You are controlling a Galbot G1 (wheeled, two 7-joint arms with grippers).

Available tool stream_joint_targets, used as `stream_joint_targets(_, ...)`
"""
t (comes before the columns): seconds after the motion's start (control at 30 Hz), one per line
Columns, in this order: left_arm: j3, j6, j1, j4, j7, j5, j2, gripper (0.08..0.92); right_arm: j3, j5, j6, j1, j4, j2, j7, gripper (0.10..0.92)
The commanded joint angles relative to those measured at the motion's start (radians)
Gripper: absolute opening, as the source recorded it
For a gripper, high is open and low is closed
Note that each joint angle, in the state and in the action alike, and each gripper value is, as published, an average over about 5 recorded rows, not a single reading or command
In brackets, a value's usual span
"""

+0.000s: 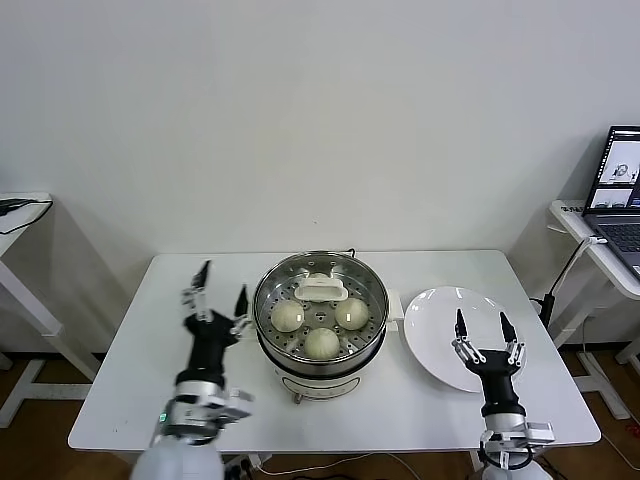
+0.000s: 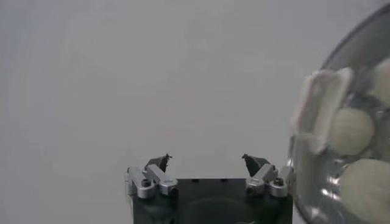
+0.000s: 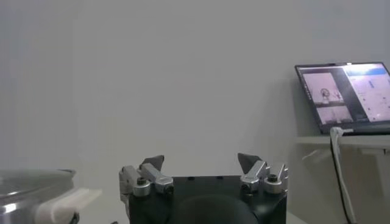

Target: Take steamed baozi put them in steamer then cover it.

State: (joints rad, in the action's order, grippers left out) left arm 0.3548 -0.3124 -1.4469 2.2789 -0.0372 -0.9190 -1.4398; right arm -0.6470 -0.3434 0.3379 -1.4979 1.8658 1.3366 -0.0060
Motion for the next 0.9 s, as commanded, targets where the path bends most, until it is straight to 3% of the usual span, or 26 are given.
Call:
stream_joint_targets(0.03, 0.342, 0.27, -0.153, -0.02, 0.069, 0.626, -0.051, 0.823, 0.007, -0.003, -0.128, 0.013, 0.127, -0.014, -0.018, 0.823)
stream_joint_targets(0.9, 0.305, 0.289, -0.229, 0.033, 0.069, 0.599, -0.072, 0.823, 0.021, 0.0, -0.15, 0.009, 0.167, -0.023, -0.003, 0.823)
